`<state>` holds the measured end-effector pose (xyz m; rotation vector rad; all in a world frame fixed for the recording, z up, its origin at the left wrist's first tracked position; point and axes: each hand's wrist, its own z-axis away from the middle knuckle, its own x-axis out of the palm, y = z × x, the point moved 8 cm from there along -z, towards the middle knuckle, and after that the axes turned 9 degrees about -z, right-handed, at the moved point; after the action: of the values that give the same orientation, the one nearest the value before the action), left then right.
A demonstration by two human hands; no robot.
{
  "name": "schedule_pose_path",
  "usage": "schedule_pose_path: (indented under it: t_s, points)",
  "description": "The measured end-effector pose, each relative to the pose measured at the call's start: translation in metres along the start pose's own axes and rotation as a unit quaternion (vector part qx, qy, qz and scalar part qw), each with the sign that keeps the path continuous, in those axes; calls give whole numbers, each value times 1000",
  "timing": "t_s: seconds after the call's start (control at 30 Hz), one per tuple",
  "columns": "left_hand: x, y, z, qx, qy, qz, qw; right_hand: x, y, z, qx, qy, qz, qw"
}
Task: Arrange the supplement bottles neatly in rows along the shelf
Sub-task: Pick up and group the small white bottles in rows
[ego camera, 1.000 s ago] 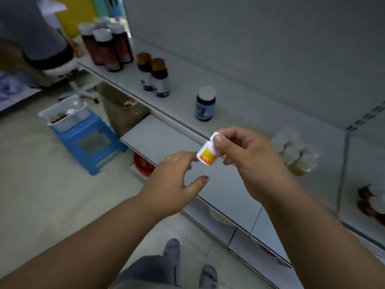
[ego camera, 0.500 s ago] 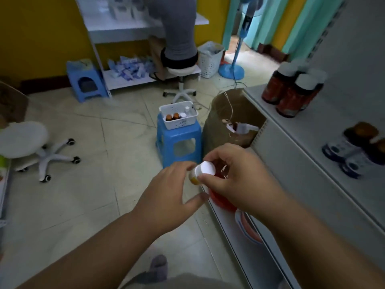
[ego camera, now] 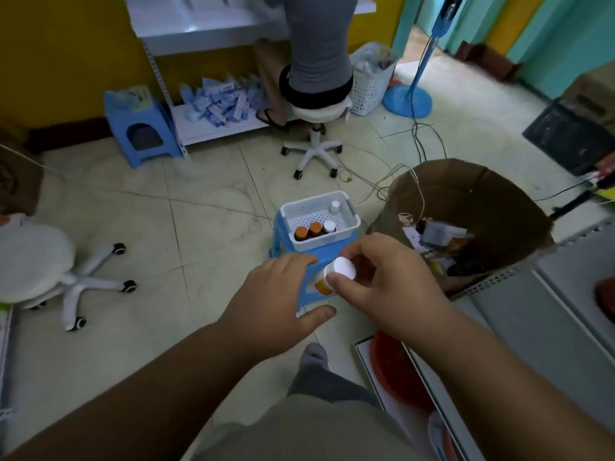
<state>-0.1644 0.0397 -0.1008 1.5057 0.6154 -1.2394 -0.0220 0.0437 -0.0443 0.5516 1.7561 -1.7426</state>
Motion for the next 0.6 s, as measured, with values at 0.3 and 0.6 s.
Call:
schedule_pose_path:
  t_s: [0.3, 0.6]
  points:
    - [-14, -77, -191, 69, -53, -13, 996, -3, 36, -192, 73, 17, 7, 997]
    - [54, -151, -396, 249, -187, -86, 946, 62, 165, -315, 292, 189, -19, 937]
